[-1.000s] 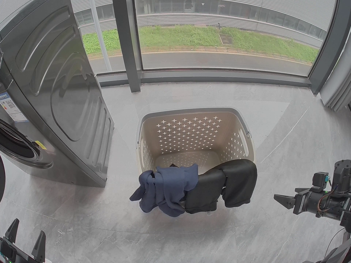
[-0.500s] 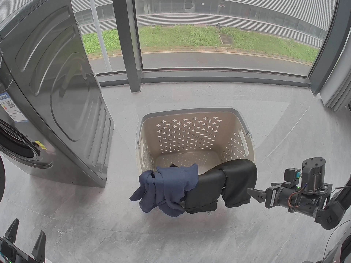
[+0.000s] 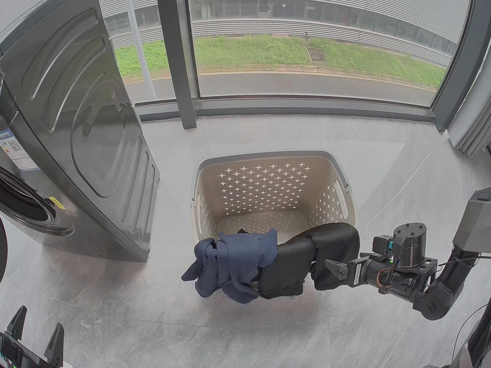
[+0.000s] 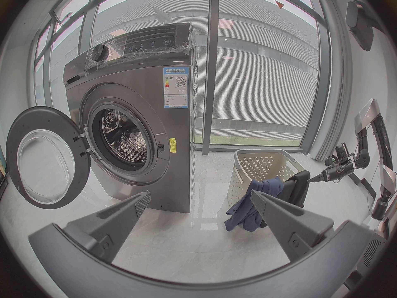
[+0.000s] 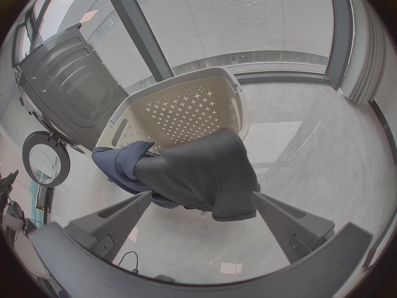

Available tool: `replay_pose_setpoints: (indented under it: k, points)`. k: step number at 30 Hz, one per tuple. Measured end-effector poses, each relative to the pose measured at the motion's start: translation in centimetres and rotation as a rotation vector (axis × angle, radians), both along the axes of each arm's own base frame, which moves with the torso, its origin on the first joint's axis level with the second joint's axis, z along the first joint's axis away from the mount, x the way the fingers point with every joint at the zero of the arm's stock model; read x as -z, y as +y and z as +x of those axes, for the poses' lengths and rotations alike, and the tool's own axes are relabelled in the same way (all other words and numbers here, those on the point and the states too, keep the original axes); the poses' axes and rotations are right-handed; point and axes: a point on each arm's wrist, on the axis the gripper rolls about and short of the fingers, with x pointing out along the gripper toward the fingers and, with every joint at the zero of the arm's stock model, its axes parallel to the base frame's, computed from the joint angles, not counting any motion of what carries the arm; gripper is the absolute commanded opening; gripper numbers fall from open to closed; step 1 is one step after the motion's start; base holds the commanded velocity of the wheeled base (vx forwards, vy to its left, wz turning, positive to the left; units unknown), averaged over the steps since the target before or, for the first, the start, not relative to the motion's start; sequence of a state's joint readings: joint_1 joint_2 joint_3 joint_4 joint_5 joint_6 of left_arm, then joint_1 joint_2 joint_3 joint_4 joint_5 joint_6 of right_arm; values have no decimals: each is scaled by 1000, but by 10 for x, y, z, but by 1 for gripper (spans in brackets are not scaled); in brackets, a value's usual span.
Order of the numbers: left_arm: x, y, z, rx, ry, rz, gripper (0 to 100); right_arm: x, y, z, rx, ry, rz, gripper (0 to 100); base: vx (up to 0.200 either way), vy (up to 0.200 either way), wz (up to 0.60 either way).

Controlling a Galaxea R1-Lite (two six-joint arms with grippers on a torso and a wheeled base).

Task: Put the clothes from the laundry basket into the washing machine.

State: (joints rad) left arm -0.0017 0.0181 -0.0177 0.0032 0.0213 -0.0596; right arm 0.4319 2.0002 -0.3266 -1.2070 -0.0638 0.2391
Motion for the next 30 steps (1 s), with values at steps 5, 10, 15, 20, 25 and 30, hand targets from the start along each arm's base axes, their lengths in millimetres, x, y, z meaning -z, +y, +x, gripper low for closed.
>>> replay_pose_setpoints:
  k: [5, 10, 15, 20, 25, 30]
  points:
    - [0, 0, 0, 0, 0, 0, 100, 3, 6, 9, -7, -6, 0, 100, 0, 0, 0]
    - [0, 0, 0, 0, 0, 0, 100, 8, 10, 18, -4, -8, 1, 100, 0, 0, 0]
    - [0, 0, 0, 0, 0, 0, 100, 14, 11, 25, 1, -4, -1, 100, 0, 0, 0]
    - [0, 0, 0, 0, 0, 0, 100, 18, 13, 31, 4, -1, -4, 100, 0, 0, 0]
    - [0, 0, 0, 0, 0, 0, 100, 21, 14, 37, 12, -4, -4, 100, 0, 0, 0]
    - [0, 0, 0, 0, 0, 0, 100, 23, 14, 42, 19, -14, 2, 0, 0, 0, 0]
